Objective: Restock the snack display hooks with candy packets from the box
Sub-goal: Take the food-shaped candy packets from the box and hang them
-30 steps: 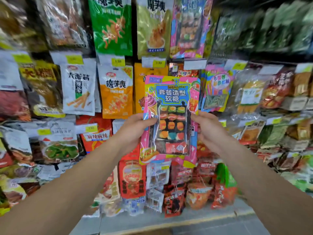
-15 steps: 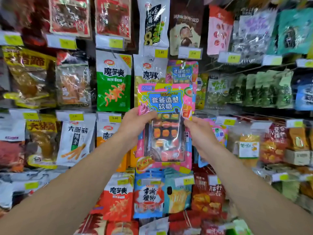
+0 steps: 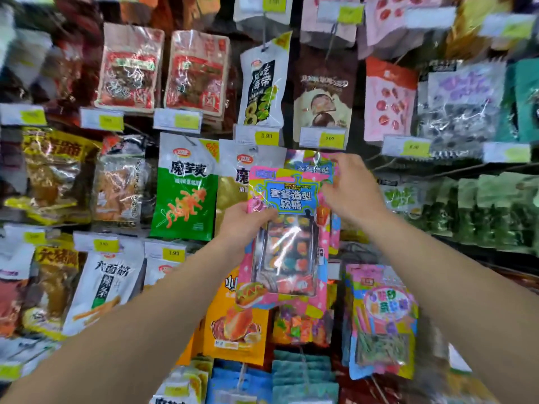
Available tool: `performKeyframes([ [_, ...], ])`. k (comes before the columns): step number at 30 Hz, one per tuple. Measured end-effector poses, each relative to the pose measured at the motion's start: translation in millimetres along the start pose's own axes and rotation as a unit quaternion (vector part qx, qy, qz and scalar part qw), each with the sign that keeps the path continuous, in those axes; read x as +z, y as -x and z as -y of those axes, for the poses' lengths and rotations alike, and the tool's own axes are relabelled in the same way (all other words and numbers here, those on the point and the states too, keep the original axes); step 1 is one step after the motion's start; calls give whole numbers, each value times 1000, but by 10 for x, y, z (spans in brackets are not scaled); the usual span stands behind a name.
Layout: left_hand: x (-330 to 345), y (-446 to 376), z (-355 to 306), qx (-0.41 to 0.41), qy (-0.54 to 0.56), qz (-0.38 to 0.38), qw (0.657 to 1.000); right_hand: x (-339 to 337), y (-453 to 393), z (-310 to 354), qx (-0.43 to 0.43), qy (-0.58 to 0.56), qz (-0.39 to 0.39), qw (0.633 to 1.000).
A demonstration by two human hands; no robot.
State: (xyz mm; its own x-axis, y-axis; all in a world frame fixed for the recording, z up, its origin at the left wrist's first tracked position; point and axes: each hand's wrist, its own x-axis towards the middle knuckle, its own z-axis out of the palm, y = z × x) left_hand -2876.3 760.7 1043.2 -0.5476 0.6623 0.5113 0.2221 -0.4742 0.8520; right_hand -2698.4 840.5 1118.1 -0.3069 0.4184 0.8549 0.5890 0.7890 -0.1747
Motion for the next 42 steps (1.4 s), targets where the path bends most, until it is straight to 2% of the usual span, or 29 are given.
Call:
performKeyframes([
  [4,232,-235,-41,3,-25,-18,1000,-26,-388,-140,-74,75,11,994],
  [7,392,-371,-39,10,-29,-24,999,-44,-627,-249,-87,108,21,990],
  [12,591,-566,-65,33,-40,-23,998,-15,-868,-326,-115,121,28,986],
  [15,664,-648,-83,49,-31,-29,998,-6,-955,-384,-134,98,5,986],
  [19,758,-707,-112,55,-18,-29,998,-81,-1082,-476,-128,13,-26,991],
  [23,807,-794,-209,60,-16,-41,997,-92,-1101,-485,-120,-3,-7,993],
  [29,891,-937,-248,23,-37,-44,998,-97,-1111,-490,-128,-14,-15,992],
  [35,869,-1051,-206,4,-83,-58,995,-95,-1055,-551,-144,5,-2,990],
  [38,861,-1072,-141,6,-118,-74,990,-29,-964,-613,-156,45,19,986],
  [42,774,-994,-31,34,-181,-95,978,142,-723,-734,-150,106,9,983],
])
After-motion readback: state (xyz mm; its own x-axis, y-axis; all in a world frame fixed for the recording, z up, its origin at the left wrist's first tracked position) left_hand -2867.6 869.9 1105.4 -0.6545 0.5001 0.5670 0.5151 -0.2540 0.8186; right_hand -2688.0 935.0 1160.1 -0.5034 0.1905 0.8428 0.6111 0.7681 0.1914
